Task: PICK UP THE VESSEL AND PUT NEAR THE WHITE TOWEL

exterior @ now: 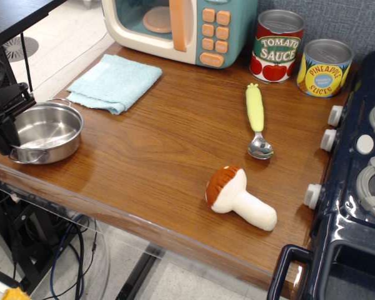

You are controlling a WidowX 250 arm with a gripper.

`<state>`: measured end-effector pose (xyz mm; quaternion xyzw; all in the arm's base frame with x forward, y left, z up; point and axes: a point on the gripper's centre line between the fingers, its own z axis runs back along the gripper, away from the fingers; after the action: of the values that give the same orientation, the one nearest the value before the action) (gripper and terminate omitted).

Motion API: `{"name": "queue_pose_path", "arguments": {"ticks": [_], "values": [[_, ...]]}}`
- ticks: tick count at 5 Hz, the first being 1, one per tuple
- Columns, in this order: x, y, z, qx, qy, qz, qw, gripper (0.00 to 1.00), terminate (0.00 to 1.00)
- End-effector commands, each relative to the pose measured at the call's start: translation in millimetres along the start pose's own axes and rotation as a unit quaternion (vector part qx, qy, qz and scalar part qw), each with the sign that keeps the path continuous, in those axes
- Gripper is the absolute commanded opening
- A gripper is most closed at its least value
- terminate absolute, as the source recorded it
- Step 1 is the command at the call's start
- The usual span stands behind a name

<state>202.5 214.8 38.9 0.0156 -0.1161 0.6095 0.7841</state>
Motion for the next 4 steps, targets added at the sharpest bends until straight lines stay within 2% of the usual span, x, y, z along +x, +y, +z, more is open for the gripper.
{"name": "queue_pose_path", "arguments": {"ticks": [1,4], "values": [[2.3,5.1,10.2,0.025,-0.011,0.016,0.9995,1.0,0.0],[1.0,-3.5,23.6,0.033,-0.025,-0.005,0.9991,1.0,0.0]]}}
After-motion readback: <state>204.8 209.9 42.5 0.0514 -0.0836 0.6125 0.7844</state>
